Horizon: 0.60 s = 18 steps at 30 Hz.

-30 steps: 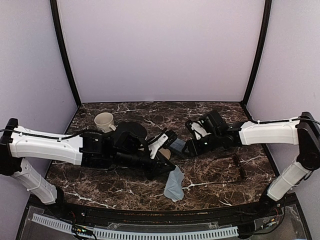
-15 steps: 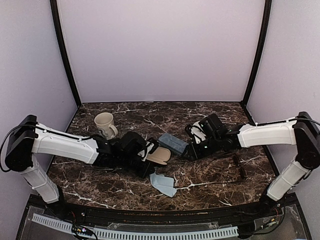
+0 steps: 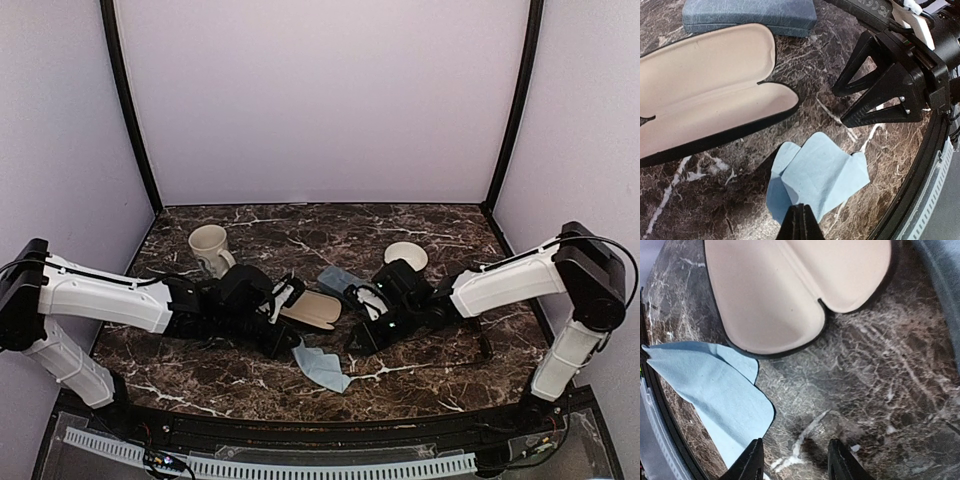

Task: Organize the sunglasses
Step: Place the glasses cleaning cloth at the center of the board, then pick up the glasses cleaning cloth from the center of the board.

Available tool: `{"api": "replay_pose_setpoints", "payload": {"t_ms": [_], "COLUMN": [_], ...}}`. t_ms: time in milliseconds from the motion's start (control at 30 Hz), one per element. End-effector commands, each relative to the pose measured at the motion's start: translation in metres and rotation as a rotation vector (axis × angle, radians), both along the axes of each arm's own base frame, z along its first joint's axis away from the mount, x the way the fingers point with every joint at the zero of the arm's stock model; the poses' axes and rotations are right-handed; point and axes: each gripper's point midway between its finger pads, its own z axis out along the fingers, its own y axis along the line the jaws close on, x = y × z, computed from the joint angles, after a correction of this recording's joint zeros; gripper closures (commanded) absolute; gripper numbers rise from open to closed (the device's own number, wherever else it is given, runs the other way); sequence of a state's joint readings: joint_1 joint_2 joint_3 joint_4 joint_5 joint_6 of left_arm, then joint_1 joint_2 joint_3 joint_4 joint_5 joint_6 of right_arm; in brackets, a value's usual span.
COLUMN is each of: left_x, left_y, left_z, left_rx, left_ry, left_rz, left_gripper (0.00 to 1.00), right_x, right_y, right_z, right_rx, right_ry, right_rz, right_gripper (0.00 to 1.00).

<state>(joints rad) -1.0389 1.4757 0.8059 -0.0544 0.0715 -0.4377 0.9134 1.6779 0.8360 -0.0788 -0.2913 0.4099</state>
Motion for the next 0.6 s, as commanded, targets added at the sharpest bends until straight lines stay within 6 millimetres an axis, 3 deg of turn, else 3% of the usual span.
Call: {"api": "replay_pose_setpoints", "payload": {"t_ms": [0,233,567], "left_x": [-0.004,-0.006,-0.007], "left_y": [0.0,0.003,0.005], "left_z": [-0.01,-0.015,-0.017], "left_rx": [0.011,0.017,0.011], "left_ry": [0.009,0.014,0.019], "left_rz": [-0.021,-0.017,-0.009], "left_gripper": [1.0,1.0,1.0], "right_x": [-0.003,-0.01,-0.017], "right_y": [0.02,0.033,0.036], "right_z": [0.0,-0.007,-0.024], "right_rx": [-0.005,-0.036,-0.196], "right_ry": [-0.02,-0.028,-0.095], "right_rz": [0.02,0.049,0.089], "right_gripper": [0.56,0.56,0.68]}}
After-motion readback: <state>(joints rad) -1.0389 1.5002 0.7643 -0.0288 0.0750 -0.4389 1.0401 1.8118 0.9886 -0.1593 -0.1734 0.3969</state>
